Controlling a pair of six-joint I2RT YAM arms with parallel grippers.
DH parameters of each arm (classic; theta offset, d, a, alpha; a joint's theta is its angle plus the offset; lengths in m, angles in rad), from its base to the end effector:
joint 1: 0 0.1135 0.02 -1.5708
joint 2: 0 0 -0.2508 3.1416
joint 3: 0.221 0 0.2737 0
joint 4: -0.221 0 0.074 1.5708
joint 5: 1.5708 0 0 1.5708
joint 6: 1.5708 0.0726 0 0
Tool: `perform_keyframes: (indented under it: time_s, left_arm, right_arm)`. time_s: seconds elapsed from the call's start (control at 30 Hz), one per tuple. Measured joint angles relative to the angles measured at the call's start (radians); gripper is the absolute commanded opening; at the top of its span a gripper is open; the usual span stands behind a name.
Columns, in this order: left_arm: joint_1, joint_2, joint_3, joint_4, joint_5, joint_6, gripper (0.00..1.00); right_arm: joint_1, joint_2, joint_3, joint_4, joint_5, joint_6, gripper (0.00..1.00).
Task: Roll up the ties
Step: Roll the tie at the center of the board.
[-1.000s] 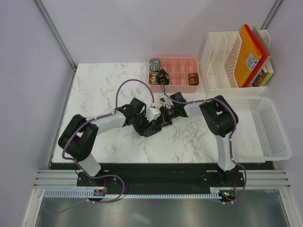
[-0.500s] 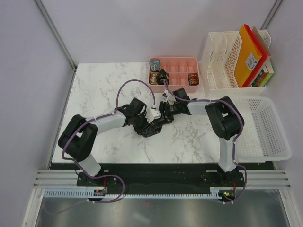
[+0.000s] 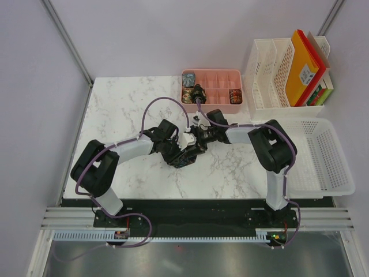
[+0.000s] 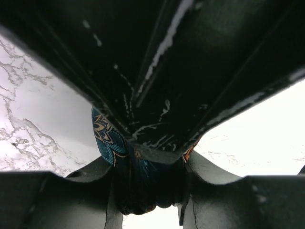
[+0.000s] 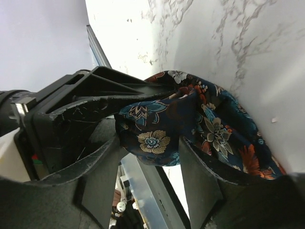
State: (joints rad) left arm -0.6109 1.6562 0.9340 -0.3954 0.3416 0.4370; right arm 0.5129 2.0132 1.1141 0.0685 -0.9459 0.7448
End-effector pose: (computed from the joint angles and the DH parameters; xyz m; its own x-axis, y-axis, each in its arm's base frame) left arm 0.2676 -0.2171 0.1038 -0.3876 0.7583 -0.5242 0.9102 0.4048 -0.0876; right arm 0.3363 0.2569 0.0825 -0.9906 -0.1028 -0.0900 -0.1254 0.4230 0.8974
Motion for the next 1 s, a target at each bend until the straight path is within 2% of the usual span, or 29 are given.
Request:
perform_keyframes:
  time_s: [0.03, 0.07, 0.17, 0.23, 0.3, 0.37, 1.0]
  left_arm:
    - [0.000, 0.000, 0.000, 0.000, 0.000, 0.000, 0.26]
    - [0.000, 0.000, 0.000, 0.000, 0.000, 0.000, 0.27]
    - [0.000, 0.000, 0.001, -0.007, 0.000, 0.001, 0.32]
    - [0.000, 0.000, 0.002, -0.013, 0.000, 0.003, 0.44]
    - [0.000, 0.000, 0.002, -0.014, 0.000, 0.006, 0.53]
    - [0.000, 0.000, 0.002, -0.016, 0.000, 0.008, 0.57]
    - [-0.002, -0.011, 0.108, -0.060, 0.062, -0.031, 0.66]
  right_arm:
    - [0.003, 0.000, -0.001, 0.001, 0.000, 0.002, 0.49]
    - [0.007, 0.004, -0.001, 0.003, 0.001, 0.003, 0.34]
    - [0.008, 0.024, -0.001, 0.008, -0.001, -0.005, 0.08]
    - [0.004, 0.040, -0.001, 0.011, -0.015, -0.002, 0.01]
    - [0.000, 0.046, -0.001, 0.016, -0.028, -0.002, 0.00]
    - [-0.004, 0.051, -0.001, 0.016, -0.030, -0.010, 0.00]
    - [-0.059, 0.113, 0.003, -0.053, -0.030, -0.100, 0.00]
